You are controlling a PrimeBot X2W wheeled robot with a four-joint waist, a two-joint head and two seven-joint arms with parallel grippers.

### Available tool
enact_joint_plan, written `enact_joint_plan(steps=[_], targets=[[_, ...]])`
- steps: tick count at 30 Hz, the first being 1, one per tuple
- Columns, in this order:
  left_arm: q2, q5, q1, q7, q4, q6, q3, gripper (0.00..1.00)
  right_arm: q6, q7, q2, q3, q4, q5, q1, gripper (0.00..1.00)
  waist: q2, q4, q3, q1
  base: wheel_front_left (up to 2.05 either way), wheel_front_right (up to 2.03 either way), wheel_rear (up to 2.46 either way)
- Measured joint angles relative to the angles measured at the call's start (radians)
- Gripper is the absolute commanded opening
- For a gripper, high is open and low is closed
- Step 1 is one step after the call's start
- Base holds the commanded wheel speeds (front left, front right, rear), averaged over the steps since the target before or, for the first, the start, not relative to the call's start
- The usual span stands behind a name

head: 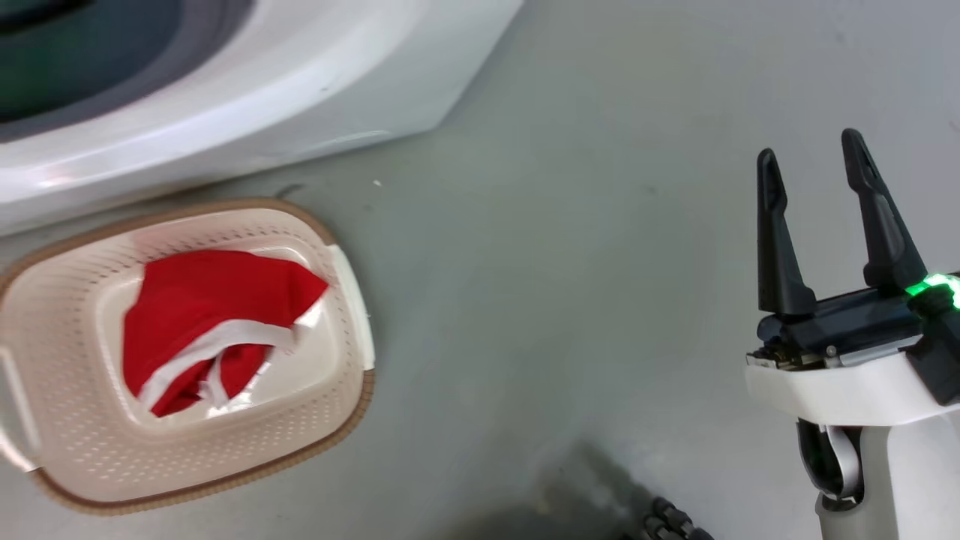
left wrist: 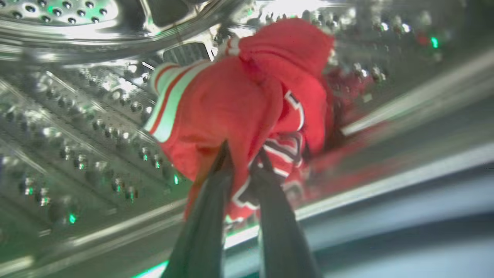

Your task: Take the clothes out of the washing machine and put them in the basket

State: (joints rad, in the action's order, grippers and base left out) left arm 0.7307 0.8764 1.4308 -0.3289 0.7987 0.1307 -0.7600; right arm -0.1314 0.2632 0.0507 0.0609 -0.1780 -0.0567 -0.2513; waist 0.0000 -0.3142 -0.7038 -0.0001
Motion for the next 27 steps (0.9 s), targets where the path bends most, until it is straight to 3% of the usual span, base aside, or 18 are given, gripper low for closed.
enact_joint_plan(steps=[8,19,27], targets=[[-0.048,0.058,-0.231,0.175,-0.050,0.000,-0.079,0.00,0.000,0.000,0.000,-0.026,0.034,0.051,0.026,1.00,0.0000,0.087,0.131,0.0000,0.00,0.00,0.00],[-0.082,0.091,-0.477,0.382,-0.104,0.000,-0.101,0.00,0.000,0.000,0.000,-0.042,0.076,0.069,0.090,1.00,0.0000,0.169,0.326,0.0000,0.00,0.00,0.00],[-0.069,0.094,-0.591,0.510,-0.227,-0.062,-0.084,0.00,0.000,0.000,0.000,-0.057,0.091,0.074,0.122,1.00,0.0000,0.212,0.443,0.0000,0.00,0.00,0.00]])
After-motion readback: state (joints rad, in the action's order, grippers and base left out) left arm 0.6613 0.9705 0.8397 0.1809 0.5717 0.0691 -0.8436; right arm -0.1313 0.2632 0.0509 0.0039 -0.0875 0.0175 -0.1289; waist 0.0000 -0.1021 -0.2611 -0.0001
